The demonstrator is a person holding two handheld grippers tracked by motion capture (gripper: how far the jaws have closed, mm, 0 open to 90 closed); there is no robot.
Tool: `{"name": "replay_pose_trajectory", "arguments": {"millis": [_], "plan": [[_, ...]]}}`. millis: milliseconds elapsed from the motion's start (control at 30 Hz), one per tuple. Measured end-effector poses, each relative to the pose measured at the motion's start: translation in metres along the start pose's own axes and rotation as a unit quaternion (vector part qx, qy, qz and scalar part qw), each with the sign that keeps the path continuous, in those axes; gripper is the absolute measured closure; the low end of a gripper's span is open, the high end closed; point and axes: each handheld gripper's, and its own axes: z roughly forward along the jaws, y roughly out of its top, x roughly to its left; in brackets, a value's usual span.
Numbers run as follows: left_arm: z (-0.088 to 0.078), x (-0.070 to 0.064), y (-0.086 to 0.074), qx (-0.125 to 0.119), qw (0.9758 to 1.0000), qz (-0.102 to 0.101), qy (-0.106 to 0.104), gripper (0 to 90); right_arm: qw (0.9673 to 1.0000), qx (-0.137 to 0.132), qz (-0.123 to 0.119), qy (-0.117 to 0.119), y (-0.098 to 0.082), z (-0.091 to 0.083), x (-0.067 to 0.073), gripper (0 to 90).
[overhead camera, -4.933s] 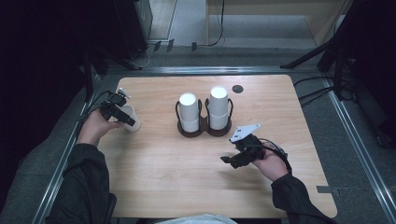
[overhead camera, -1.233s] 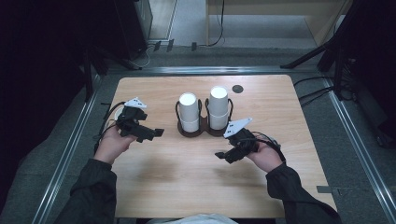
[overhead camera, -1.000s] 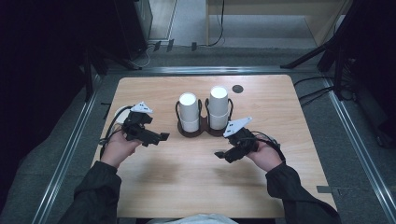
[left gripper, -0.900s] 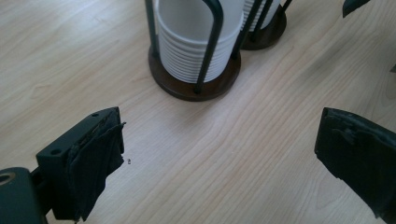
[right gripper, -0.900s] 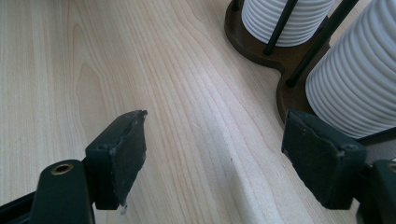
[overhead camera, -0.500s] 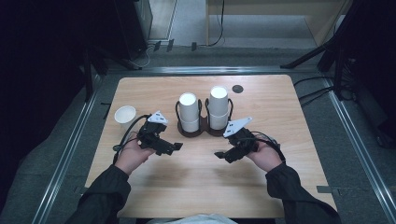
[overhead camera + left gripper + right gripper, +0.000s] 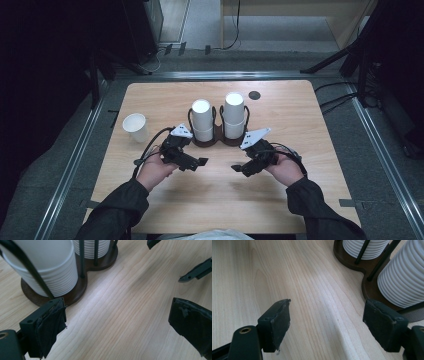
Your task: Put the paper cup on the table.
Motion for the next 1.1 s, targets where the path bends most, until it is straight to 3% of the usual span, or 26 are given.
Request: {"name": "replay_pose_trajectory", "arguments": {"millis": [567, 1100], "plan": [[0.024, -0.018, 0.01, 0.009, 0.999, 0.03, -0.032, 1.5, 0.9999, 0.011, 0.004, -0.003, -0.01, -0.001, 0.008, 21.9], [0.033, -0.027, 0.013, 0.007, 0.9978, 0.048, -0.044, 1.5, 0.9998, 0.004, 0.019, -0.008, -0.013, -0.002, 0.012, 21.6]]}}
